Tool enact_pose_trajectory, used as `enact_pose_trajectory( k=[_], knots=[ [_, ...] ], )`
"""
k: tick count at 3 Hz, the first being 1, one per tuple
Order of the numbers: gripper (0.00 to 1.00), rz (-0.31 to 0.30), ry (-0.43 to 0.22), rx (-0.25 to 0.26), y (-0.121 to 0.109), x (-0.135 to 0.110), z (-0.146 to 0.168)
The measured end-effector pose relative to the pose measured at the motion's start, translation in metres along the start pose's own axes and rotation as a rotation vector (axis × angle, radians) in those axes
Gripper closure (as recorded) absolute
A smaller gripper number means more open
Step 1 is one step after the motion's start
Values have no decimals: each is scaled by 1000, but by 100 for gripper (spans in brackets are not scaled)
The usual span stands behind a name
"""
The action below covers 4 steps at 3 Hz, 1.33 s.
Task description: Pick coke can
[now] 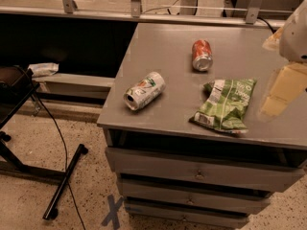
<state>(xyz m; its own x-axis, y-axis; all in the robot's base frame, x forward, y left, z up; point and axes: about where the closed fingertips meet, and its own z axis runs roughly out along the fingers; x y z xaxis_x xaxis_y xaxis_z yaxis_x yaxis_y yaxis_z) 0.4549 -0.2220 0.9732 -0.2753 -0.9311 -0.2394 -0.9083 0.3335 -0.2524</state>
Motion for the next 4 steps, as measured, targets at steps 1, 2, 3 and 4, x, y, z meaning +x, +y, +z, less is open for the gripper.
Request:
enact_pose_trajectory(
  k=[1,2,3,4],
  knots=[
    [0,101,-14,20,-45,-3,21],
    [0,232,-52,65,-113,-25,36],
    [0,356,-66,104,-164,-50,47],
    [0,527,-46,145,-199,-66,65]
  ],
)
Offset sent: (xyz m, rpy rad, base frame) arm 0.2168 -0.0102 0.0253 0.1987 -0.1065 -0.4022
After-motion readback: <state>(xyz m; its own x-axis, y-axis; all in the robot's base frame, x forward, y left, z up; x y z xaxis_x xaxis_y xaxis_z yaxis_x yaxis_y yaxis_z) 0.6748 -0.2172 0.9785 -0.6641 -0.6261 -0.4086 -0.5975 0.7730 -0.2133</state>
